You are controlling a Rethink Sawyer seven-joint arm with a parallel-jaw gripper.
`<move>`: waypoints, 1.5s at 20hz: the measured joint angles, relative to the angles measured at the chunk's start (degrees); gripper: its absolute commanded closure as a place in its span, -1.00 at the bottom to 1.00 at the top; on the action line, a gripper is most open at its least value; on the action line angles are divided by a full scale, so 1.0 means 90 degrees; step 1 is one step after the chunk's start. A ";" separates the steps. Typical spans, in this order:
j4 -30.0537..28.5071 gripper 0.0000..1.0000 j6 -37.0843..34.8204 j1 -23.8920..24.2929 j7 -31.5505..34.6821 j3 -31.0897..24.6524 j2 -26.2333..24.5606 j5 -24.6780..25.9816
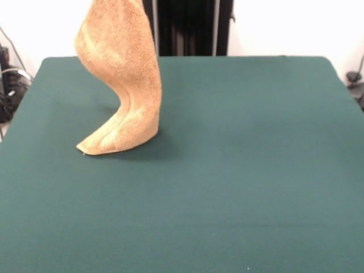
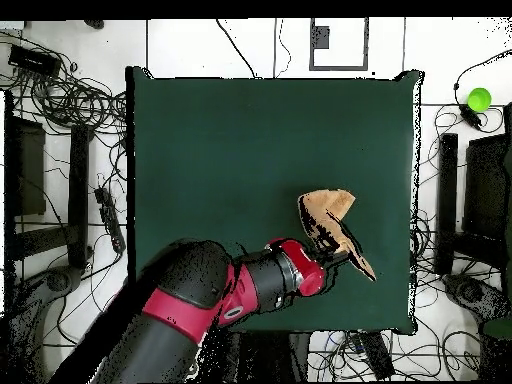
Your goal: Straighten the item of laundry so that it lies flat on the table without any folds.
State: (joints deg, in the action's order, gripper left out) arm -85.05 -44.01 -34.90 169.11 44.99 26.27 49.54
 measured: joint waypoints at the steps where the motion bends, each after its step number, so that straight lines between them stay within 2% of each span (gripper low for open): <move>1: 0.0005 1.00 0.0000 -0.0015 0.0000 -0.0014 0.0009 0.0033; 18: 0.0013 1.00 0.0014 -0.0020 -0.0001 -0.0371 0.0772 0.0420; 23: 0.0098 1.00 0.0016 0.0057 -0.0037 -0.0491 0.0795 0.0525; 30: 0.0339 1.00 0.0017 0.0078 -0.0102 -0.0638 0.0667 0.1016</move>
State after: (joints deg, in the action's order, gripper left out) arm -82.00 -43.86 -34.20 168.19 39.25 32.27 58.68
